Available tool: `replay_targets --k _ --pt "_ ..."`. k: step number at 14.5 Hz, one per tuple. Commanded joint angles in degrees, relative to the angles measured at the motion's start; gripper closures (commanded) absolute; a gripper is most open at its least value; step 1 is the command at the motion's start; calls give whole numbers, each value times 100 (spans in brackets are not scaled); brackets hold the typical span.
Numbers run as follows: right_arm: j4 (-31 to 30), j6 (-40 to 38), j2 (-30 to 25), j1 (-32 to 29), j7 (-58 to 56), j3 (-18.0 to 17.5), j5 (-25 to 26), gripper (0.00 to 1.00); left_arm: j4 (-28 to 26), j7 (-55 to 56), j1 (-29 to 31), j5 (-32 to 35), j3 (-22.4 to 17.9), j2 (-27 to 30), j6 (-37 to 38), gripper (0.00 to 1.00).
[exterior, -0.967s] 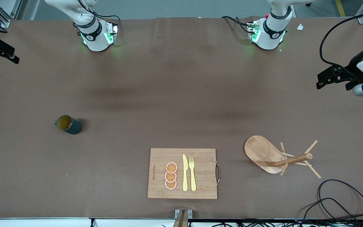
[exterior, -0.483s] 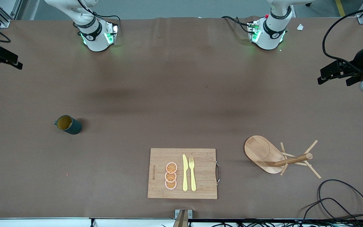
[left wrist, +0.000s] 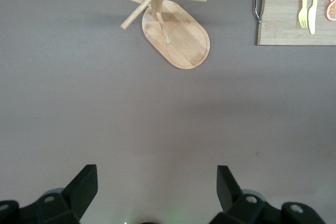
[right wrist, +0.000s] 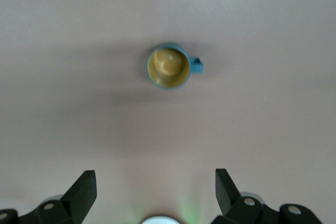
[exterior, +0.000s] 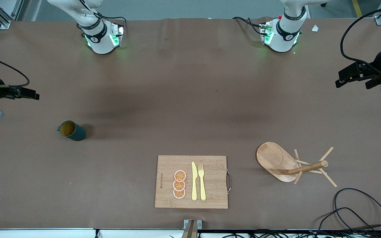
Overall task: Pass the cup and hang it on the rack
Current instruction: 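Lower the right gripper and grasp the teal mug body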
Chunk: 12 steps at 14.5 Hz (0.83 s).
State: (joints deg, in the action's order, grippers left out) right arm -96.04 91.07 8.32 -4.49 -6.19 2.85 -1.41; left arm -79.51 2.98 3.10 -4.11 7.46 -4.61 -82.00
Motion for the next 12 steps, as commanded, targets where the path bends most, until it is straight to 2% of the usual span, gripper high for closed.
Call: replay_targets --k 1,7,12 --pt "-861 1075 -15 27 -835 -47 -35 0 67 36 -2 147 1 21 88 0" --pt "-1039 2395 1065 -113 -4043 -39 -35 0 58 36 -3 314 1 21 88 0" --pt "-1206 3574 1672 -368 -5603 -47 -35 0 58 71 -3 314 1 21 88 0"
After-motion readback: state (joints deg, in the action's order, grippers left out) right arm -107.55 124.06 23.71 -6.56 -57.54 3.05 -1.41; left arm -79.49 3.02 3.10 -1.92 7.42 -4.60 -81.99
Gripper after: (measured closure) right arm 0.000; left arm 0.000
